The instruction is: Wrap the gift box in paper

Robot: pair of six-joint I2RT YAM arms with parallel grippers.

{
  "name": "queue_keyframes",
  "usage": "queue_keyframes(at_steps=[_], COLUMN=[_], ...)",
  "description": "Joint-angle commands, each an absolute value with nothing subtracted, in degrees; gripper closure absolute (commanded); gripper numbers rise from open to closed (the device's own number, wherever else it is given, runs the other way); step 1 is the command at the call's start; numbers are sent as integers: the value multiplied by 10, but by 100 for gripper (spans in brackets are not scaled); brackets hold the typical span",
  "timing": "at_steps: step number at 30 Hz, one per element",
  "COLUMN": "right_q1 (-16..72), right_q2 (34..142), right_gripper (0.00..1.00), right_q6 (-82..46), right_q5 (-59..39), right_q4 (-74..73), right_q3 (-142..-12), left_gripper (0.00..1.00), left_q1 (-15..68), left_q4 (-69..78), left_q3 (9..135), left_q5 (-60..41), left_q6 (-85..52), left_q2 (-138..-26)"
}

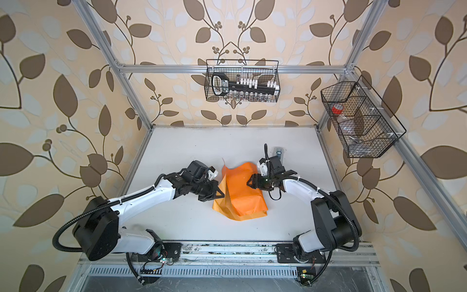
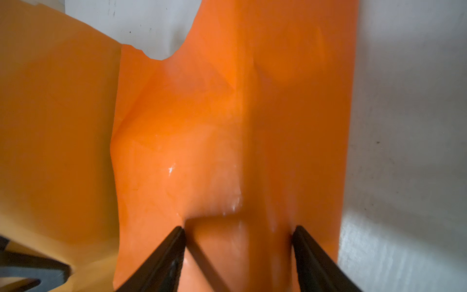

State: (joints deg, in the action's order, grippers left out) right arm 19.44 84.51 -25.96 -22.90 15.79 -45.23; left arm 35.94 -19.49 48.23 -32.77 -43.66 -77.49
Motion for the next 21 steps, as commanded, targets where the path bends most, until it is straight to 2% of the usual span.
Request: queue_keyframes(at_steps=[1, 15, 21], right_q1=[207, 255, 272], right_q2=[857, 861, 864], right_gripper=[32, 33, 33], right_q6=[-258, -279, -290], right_q5=[-198, -150, -149], right_q4=[175, 171, 160], right_q3=[-454, -456, -456], left_gripper=[100, 100, 100], left_q1=[360, 371, 395], left_q4=[-198, -231, -246], left_q3=[487, 602, 655], left_q5=[-339, -362, -363], left_q6=[-427, -429, -417], left_q2=[-749, -822, -897])
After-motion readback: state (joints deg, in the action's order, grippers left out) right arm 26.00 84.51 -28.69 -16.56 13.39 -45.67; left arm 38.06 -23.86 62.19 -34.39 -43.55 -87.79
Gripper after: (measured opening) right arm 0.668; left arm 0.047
